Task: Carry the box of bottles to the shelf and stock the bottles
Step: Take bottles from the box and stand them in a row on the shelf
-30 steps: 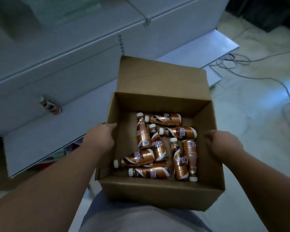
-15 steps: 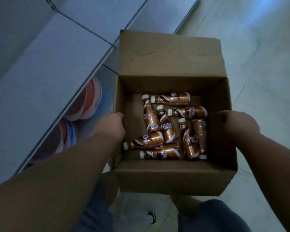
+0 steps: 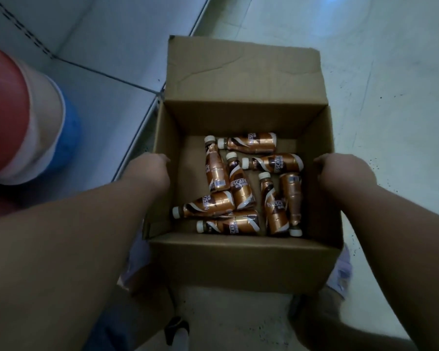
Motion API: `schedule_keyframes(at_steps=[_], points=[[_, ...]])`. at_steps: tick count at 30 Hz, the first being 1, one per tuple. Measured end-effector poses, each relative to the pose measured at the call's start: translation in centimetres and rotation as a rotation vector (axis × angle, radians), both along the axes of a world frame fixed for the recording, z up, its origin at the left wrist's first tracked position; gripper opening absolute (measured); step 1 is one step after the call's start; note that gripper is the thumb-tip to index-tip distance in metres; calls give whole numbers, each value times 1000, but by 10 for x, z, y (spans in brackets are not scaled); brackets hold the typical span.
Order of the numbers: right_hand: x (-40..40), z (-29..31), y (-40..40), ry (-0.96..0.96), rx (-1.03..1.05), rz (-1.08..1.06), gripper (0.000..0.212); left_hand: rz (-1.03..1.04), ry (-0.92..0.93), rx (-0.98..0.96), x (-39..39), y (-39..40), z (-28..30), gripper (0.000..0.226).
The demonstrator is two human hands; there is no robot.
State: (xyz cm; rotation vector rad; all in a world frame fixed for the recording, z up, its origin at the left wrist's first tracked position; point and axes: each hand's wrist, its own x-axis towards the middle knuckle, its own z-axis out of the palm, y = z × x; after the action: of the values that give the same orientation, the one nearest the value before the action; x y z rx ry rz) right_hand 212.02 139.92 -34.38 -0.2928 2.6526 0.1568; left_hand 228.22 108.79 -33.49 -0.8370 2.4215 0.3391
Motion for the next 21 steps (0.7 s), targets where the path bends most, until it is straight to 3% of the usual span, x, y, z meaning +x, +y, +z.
schedule_keyframes(at_steps=[8, 12, 16, 21], points=[[29, 13, -12, -30, 120, 87, 34, 63, -33, 35, 26, 1, -14, 47], [44, 23, -39, -117, 62, 76, 24, 110, -171, -71, 27, 14, 2, 43], [63, 7, -51, -180, -34, 67, 32, 21, -24, -305, 33, 40, 2, 40], [75, -31, -65, -256, -44, 118, 44, -118, 175, -369, 59, 46, -21, 42]])
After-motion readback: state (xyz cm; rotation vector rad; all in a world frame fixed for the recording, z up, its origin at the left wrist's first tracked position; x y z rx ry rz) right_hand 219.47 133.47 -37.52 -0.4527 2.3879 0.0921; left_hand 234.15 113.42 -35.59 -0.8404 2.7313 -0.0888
